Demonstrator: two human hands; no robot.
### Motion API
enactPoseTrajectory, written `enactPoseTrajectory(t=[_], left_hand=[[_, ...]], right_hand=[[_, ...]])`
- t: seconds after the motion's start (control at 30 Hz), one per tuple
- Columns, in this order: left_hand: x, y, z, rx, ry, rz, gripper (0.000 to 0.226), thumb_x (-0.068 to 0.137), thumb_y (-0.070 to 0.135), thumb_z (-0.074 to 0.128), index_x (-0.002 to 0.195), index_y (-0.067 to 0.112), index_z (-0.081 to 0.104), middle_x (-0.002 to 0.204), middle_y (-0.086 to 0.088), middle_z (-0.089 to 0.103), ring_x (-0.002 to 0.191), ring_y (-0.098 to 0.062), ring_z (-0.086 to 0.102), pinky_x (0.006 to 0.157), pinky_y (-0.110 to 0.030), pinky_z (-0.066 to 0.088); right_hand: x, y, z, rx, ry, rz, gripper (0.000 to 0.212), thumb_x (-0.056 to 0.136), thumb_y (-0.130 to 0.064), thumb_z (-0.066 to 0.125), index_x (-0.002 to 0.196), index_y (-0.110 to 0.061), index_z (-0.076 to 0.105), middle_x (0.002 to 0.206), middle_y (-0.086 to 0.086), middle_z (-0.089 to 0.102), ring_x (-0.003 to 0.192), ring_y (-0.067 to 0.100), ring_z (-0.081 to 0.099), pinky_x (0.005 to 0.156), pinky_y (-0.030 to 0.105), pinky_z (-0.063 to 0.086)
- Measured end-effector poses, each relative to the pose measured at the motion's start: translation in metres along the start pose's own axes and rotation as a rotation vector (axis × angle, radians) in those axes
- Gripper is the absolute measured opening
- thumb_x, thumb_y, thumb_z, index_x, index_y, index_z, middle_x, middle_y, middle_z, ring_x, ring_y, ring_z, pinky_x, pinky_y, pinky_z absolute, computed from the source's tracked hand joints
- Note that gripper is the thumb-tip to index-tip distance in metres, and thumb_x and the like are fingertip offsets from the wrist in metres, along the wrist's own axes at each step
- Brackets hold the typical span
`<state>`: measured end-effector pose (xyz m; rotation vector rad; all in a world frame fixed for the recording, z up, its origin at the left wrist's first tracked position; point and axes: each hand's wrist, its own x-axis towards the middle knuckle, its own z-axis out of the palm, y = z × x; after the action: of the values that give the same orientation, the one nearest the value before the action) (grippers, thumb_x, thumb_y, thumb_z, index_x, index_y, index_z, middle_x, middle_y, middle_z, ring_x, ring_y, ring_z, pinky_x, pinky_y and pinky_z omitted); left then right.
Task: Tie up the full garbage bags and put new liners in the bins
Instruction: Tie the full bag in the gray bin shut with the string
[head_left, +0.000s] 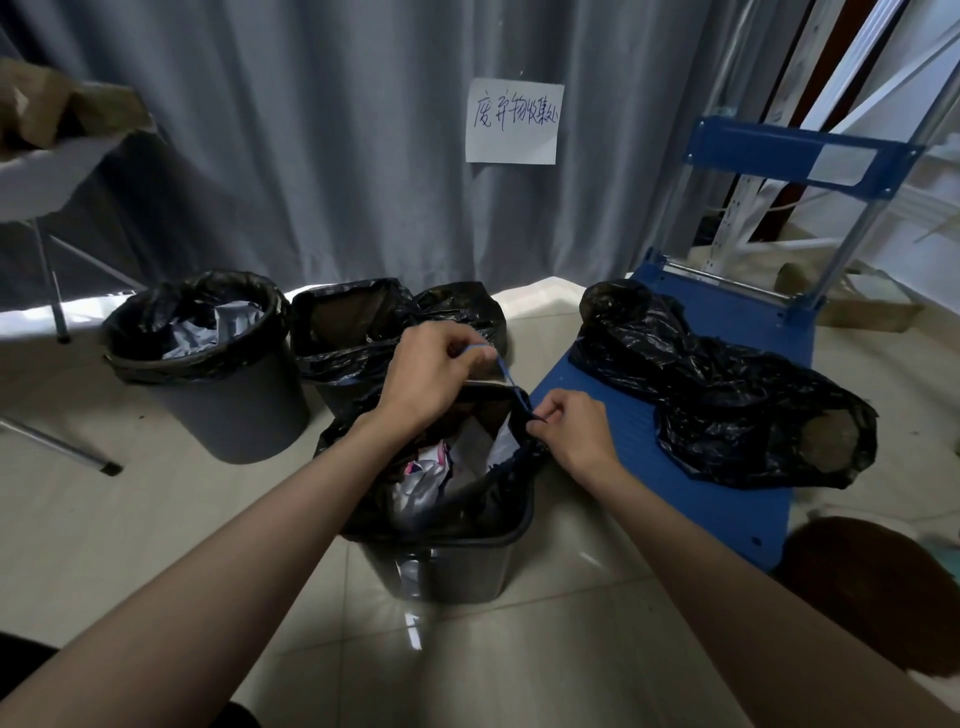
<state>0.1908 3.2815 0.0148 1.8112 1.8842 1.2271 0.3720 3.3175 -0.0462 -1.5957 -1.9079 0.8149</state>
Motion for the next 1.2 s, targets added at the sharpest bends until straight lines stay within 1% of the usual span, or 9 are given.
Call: enactPoseTrajectory(t=[0.13, 0.27, 0.37, 0.43, 0.53, 0.7, 0.83, 1.0, 1.2], left_hand=[[0.003, 0.009, -0.009, -0.102, 0.043, 0.013, 0.008, 0.085, 0.025, 0.073, 0.081, 0.019, 0.076, 0.065, 0.006, 0.067, 0.062, -0.003, 0.057, 0.063, -0.019, 0.044], [0.002, 0.023, -0.014, -0.119, -0.011, 0.083, 0.010, 0.086, 0.023, 0.072, 0.077, 0.019, 0.074, 0.062, 0.007, 0.063, 0.059, -0.001, 0.052, 0.061, -0.016, 0.041], [0.002, 0.032, -0.016, -0.114, -0.093, 0.154, 0.009, 0.086, 0.025, 0.072, 0.080, 0.020, 0.075, 0.071, 0.003, 0.070, 0.067, -0.009, 0.062, 0.066, -0.023, 0.048], [0.002, 0.038, -0.017, -0.127, -0.133, 0.179, 0.008, 0.085, 0.026, 0.072, 0.081, 0.021, 0.075, 0.074, 0.003, 0.072, 0.073, -0.014, 0.066, 0.071, -0.030, 0.052], [0.001, 0.044, -0.020, -0.158, -0.169, 0.185, 0.008, 0.084, 0.025, 0.072, 0.080, 0.018, 0.075, 0.072, -0.001, 0.072, 0.072, -0.019, 0.067, 0.069, -0.032, 0.054], [0.001, 0.038, -0.025, -0.249, -0.123, 0.147, 0.010, 0.087, 0.021, 0.073, 0.086, 0.012, 0.075, 0.078, -0.003, 0.073, 0.073, -0.016, 0.069, 0.068, -0.023, 0.054], [-0.001, 0.003, -0.024, -0.084, -0.005, 0.111, 0.011, 0.088, 0.023, 0.072, 0.096, 0.017, 0.076, 0.091, 0.007, 0.073, 0.079, 0.002, 0.064, 0.074, -0.012, 0.046], [-0.011, -0.036, -0.013, 0.292, -0.247, 0.088, 0.028, 0.083, 0.040, 0.070, 0.110, 0.032, 0.072, 0.099, 0.009, 0.074, 0.093, -0.009, 0.065, 0.084, -0.032, 0.053], [-0.012, -0.038, -0.013, 0.464, -0.189, 0.065, 0.012, 0.084, 0.035, 0.072, 0.090, 0.026, 0.076, 0.088, -0.001, 0.072, 0.092, -0.022, 0.062, 0.081, -0.036, 0.048]], right_hand=[[0.000, 0.002, -0.001, -0.015, -0.038, 0.048, 0.026, 0.080, -0.013, 0.078, 0.069, -0.023, 0.057, 0.071, -0.003, 0.059, 0.074, 0.018, 0.060, 0.075, 0.039, 0.055], [0.002, -0.013, 0.001, 0.049, 0.053, -0.134, 0.026, 0.078, -0.021, 0.079, 0.100, -0.026, 0.065, 0.087, 0.001, 0.051, 0.081, 0.012, 0.048, 0.067, 0.026, 0.037], [0.004, -0.031, 0.004, 0.147, 0.126, -0.251, 0.037, 0.077, -0.023, 0.079, 0.112, -0.025, 0.066, 0.087, 0.002, 0.054, 0.077, 0.004, 0.047, 0.067, 0.011, 0.038], [0.002, -0.044, 0.005, 0.193, 0.108, -0.252, 0.033, 0.078, -0.026, 0.079, 0.108, -0.022, 0.066, 0.088, 0.003, 0.058, 0.078, 0.008, 0.053, 0.063, 0.010, 0.036], [-0.002, -0.056, 0.007, 0.297, 0.060, -0.231, 0.025, 0.084, -0.022, 0.074, 0.107, -0.013, 0.069, 0.090, 0.004, 0.069, 0.084, 0.015, 0.064, 0.067, 0.022, 0.046], [-0.003, -0.055, 0.006, 0.428, 0.076, -0.243, 0.005, 0.088, -0.021, 0.072, 0.087, -0.017, 0.075, 0.076, -0.012, 0.070, 0.076, -0.001, 0.063, 0.064, 0.007, 0.042], [0.000, -0.048, 0.006, 0.494, 0.080, -0.240, 0.014, 0.088, -0.021, 0.072, 0.079, -0.012, 0.078, 0.077, -0.003, 0.075, 0.073, 0.002, 0.066, 0.071, 0.017, 0.048], [0.000, -0.047, 0.005, 0.509, 0.052, -0.230, 0.015, 0.090, -0.023, 0.070, 0.086, -0.011, 0.079, 0.074, 0.003, 0.074, 0.064, 0.001, 0.061, 0.063, 0.022, 0.049], [0.004, -0.046, -0.005, 0.644, 0.128, -0.149, 0.013, 0.091, -0.015, 0.067, 0.084, -0.009, 0.077, 0.070, 0.006, 0.069, 0.062, 0.009, 0.058, 0.058, 0.019, 0.050]])
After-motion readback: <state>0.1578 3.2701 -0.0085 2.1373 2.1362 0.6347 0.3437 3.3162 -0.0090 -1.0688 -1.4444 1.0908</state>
